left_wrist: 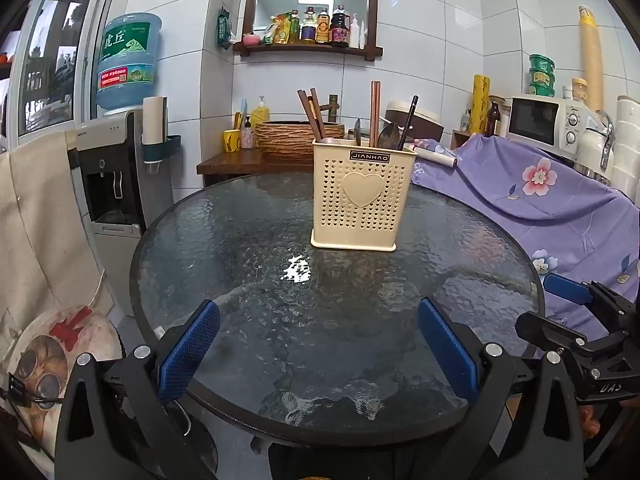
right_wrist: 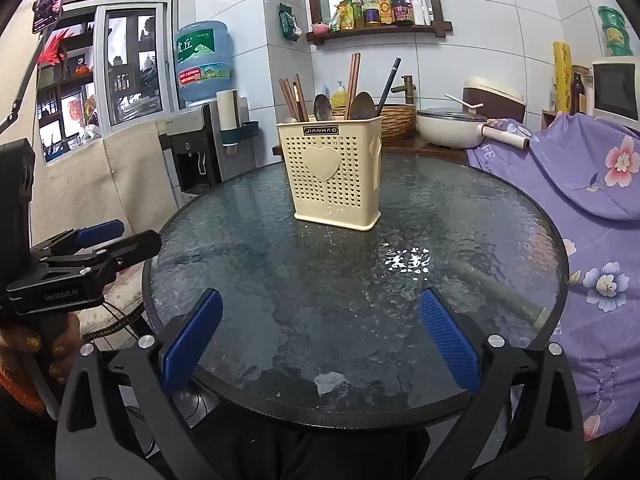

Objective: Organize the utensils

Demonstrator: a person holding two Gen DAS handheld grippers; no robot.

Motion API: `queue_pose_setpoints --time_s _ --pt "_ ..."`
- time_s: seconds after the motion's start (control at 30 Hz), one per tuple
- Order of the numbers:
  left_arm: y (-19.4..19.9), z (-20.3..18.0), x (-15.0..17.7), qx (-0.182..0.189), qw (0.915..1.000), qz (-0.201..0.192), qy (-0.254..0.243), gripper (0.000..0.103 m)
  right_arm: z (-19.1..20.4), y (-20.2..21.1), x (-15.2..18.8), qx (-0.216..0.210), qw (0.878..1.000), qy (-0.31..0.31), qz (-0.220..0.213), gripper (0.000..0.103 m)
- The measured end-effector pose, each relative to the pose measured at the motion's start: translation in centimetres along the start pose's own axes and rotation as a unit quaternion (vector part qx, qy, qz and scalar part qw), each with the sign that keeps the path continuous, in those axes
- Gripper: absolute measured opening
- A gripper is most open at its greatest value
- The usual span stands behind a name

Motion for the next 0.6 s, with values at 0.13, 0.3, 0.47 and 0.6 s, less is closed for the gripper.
queue_pose_setpoints --time_s 0.13,0.3,0.47,0.6 --pt "-0.02 0.00 0.03 0.000 1.0000 0.002 0.000 0.097 0.01 -0.04 0.01 0.000 1.000 0.002 -0.001 0.097" --pt "-0.17 0.35 0.22 0.001 1.0000 0.003 0.001 0.097 -0.04 -0.13 0.22 0.000 1.000 0.001 0.000 0.097" --pt "-0.21 0.44 0.17 0.002 1.0000 0.005 0.001 0.097 -0.09 0.09 0.25 0.001 1.000 0.000 -0.001 0.097" --pt "-0.15 0.08 0.23 0.000 1.0000 0.006 0.001 0.097 0.14 -0.46 0.50 0.003 1.000 -0.001 0.000 0.097"
Point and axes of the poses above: each gripper's, at about its wrist camera, not at the fingertips, and y roughly against the way its jaws point, z to its left, x to its underside, the point moved 5 cm from there along -y, roughly the way its jaws point, and after that the axes turned 9 degrees about -y, right-handed, at the moved point
